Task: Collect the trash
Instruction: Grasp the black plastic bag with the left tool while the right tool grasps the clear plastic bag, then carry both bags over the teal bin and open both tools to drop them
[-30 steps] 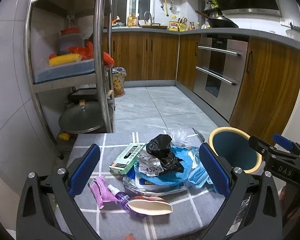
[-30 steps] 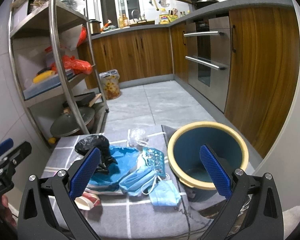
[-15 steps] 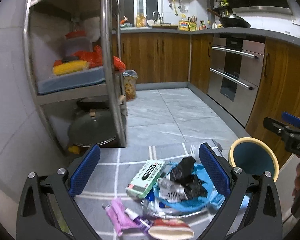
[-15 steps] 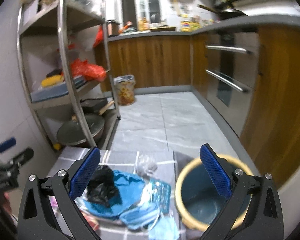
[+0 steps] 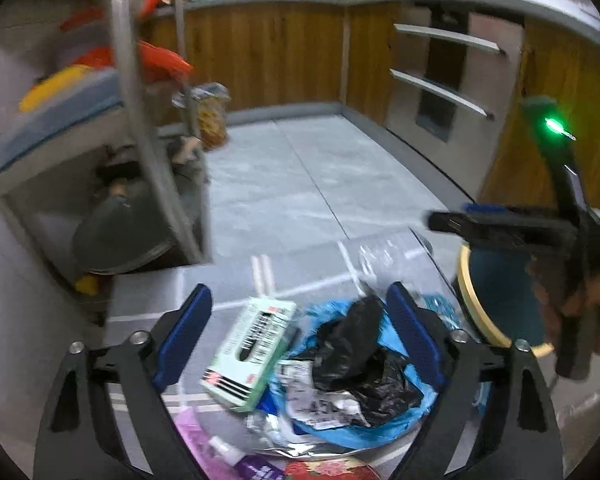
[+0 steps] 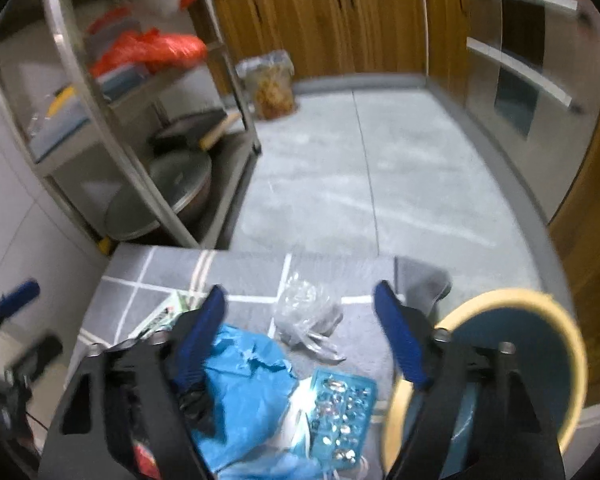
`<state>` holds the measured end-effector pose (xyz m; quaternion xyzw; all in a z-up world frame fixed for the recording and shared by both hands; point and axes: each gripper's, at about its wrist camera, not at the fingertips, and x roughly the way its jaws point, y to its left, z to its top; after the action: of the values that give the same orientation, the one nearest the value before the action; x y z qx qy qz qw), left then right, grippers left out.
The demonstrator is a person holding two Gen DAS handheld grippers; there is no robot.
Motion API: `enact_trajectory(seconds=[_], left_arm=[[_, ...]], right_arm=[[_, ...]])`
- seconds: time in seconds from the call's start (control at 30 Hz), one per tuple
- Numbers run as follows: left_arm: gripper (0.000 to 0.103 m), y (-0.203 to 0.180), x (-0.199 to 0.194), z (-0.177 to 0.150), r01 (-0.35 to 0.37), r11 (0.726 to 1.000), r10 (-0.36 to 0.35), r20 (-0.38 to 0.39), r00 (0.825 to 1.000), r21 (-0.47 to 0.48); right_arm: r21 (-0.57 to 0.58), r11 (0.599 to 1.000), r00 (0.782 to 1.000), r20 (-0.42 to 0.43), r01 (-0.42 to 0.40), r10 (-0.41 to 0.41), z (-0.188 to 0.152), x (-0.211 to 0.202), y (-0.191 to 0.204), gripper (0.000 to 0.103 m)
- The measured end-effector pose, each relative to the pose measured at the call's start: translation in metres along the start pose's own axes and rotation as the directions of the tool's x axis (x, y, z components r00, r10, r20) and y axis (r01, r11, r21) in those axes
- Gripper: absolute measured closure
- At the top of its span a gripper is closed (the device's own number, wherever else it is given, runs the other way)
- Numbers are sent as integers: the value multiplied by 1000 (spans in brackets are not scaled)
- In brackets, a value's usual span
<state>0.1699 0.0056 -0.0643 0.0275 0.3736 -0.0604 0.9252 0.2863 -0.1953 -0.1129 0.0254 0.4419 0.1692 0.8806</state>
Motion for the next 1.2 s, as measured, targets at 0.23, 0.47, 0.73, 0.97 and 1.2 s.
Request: enact_trajectory(seconds=[0.23, 0.47, 0.73, 0.97, 1.2], left_arm=[[31, -10, 36, -11, 53, 998, -50, -107, 993, 31], [69, -11, 43, -17, 122, 992, -116, -184, 976, 21], [94, -18, 28, -9, 123, 992, -116, -141, 983, 37], [96, -34, -7, 17, 121, 992, -121, -4, 993, 47], [96, -73, -25, 39, 193, 977, -198, 56, 979, 86]], right_arm=[[0, 999, 987, -155, -50, 49, 0, 62, 6, 50], [60, 997, 968, -240, -55, 68, -10, 84, 0, 85], [13, 999, 986, -162, -48, 50, -5, 61, 2, 102], [1, 999, 999, -32, -33, 33, 2, -1, -5, 102], [-24, 997, 996, 56, 72, -70, -2, -72, -36, 102]])
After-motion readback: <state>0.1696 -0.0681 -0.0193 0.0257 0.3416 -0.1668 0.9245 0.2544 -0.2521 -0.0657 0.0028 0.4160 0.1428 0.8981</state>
